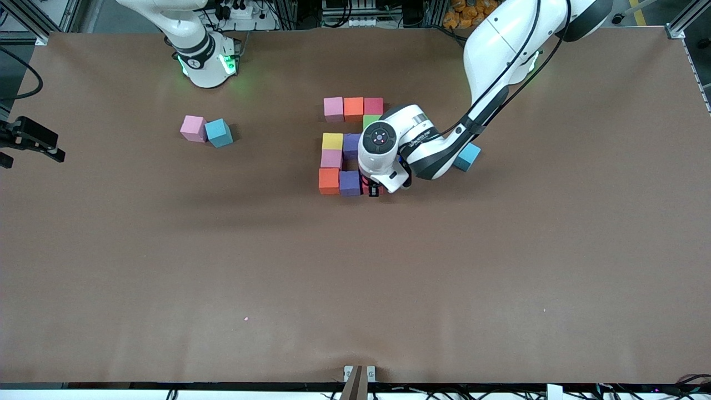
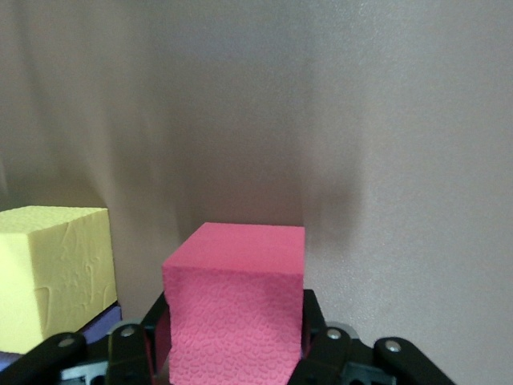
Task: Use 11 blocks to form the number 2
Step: 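Lower the pink cube beside the purple cube with the left gripper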
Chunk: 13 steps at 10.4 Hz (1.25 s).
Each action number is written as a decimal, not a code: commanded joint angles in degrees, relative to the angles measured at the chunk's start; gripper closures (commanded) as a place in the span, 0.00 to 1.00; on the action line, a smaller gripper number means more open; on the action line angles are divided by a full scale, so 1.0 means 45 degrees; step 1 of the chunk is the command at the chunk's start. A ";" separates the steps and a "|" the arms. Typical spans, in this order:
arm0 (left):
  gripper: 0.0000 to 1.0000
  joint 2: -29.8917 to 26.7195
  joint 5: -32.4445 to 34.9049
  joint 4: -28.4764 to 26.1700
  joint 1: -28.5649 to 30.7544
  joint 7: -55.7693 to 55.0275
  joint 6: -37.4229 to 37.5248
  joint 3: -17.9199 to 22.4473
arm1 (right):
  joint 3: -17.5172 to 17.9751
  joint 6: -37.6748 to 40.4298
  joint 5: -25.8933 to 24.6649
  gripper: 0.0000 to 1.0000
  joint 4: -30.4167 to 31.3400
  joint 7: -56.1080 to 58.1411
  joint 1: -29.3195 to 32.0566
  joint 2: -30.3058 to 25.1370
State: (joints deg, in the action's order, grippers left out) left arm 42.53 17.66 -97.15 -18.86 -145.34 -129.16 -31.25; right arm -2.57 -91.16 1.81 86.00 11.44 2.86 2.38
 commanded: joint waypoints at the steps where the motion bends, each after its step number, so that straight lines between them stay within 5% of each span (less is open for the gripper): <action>1: 0.12 -0.0017 0.0373 -0.0052 -0.0047 -0.0008 -0.0205 0.0030 | 0.0043 0.0198 -0.0128 0.00 -0.0167 -0.0003 0.0010 0.0077; 2: 0.00 -0.0036 0.0373 -0.0033 -0.0047 0.0070 -0.0205 0.0030 | 0.0043 0.0198 -0.0128 0.00 -0.0167 -0.0003 -0.0029 0.0077; 13: 0.00 -0.1226 -0.0133 0.0241 0.0498 0.0286 -0.0029 -0.0067 | 0.0043 0.0062 -0.0147 0.00 -0.0245 -0.0023 -0.0009 0.0116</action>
State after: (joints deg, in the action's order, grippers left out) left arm 39.31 17.79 -95.24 -17.79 -144.51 -129.70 -31.24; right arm -2.60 -91.19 1.79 85.92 11.44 2.86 2.72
